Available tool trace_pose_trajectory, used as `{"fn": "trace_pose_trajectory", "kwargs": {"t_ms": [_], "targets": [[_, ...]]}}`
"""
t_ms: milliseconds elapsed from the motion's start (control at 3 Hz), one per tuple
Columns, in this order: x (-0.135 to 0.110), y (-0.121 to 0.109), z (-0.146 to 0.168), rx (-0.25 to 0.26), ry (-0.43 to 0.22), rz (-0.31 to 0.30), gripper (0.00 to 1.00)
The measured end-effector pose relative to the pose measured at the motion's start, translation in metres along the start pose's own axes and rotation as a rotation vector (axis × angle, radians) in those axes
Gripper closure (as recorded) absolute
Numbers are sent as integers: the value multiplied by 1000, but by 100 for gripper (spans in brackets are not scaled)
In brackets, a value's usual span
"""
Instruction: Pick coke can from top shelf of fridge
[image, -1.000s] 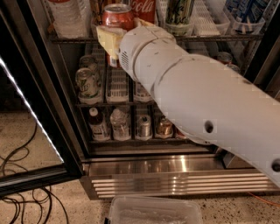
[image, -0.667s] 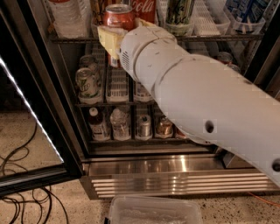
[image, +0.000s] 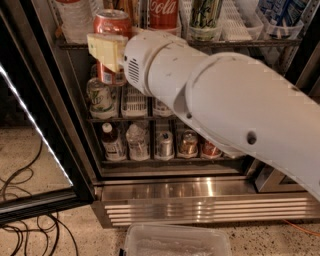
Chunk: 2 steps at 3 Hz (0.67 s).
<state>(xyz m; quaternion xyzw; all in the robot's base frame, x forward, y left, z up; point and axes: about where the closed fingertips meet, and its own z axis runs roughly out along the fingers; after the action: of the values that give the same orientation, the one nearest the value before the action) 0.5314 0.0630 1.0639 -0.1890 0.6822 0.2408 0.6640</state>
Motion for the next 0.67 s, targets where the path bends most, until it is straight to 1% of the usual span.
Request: {"fn": "trace_pose_trajectory", "kwargs": {"t_ms": [333, 667], "targets": [[29, 38, -10, -136, 49, 73, 100], [48, 87, -24, -273, 94, 102, 100]]}}
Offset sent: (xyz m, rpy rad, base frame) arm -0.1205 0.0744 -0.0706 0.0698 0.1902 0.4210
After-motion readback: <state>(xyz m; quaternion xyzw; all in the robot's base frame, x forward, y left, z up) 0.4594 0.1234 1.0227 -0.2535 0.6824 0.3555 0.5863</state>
